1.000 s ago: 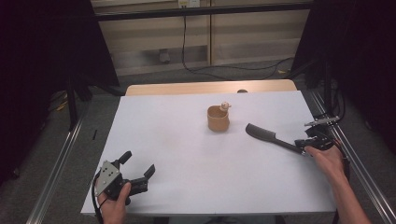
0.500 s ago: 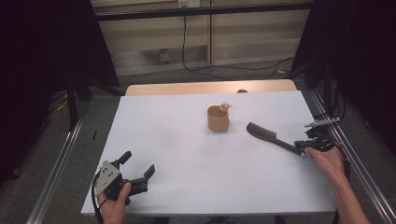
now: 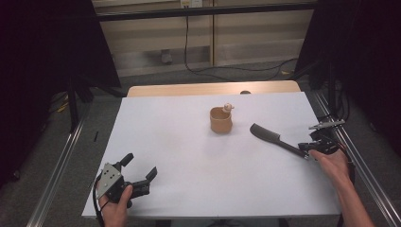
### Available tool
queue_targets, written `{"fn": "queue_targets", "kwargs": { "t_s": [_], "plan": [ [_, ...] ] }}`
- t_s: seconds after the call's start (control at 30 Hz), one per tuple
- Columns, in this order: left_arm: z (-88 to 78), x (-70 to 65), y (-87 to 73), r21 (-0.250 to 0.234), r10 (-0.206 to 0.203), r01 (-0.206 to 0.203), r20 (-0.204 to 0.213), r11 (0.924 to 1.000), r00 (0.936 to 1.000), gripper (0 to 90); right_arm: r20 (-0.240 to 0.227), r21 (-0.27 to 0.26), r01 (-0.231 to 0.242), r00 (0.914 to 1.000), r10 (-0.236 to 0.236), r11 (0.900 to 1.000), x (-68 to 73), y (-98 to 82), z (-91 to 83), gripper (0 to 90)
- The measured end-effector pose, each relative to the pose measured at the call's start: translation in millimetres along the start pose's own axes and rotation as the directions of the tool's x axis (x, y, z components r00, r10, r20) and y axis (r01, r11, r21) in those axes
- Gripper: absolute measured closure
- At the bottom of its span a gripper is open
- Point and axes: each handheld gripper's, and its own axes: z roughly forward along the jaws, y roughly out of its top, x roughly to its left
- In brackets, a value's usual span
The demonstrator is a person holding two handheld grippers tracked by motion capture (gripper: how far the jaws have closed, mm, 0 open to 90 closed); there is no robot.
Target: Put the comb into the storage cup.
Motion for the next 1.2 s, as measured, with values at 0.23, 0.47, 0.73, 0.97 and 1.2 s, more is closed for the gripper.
{"fn": "queue_targets", "kwargs": {
  "t_s": [0.23, 0.47, 0.73, 0.97, 1.2],
  "plan": [
    [-0.3, 0.2, 0.1, 0.002, 0.002, -0.002, -0.001, 1.0000, 1.0000, 2.5, 0.008, -0.116, 0.001, 1.0000, 0.000, 0.993, -6.1, -0.9, -10.5, 87.2],
    [-0.2, 0.0, 0.3, -0.001, 0.003, -0.003, -0.001, 1.0000, 1.0000, 2.5, -0.003, -0.261, 0.025, 0.9996, -0.027, 0.965, -5.4, -2.3, -22.3, 70.3],
    [-0.4, 0.5, 0.5, -0.001, 0.002, -0.002, -0.004, 1.0000, 1.0000, 2.5, -0.017, -0.297, 0.035, 0.9990, -0.042, 0.954, 2.3, 0.7, -29.9, 28.8],
    [-0.8, 1.0, 0.5, 0.001, 0.006, -0.006, -0.012, 1.0000, 0.9999, 2.5, -0.078, -0.274, 0.014, 0.9962, -0.037, 0.961, 1.0, 0.4, -31.4, 5.9],
    [-0.1, 0.9, 0.0, 0.005, 0.002, -0.002, -0.010, 1.0000, 0.9999, 2.5, -0.141, -0.297, 0.025, 0.9875, -0.070, 0.955, 12.9, 7.5, -36.9, 5.6]
  ]
}}
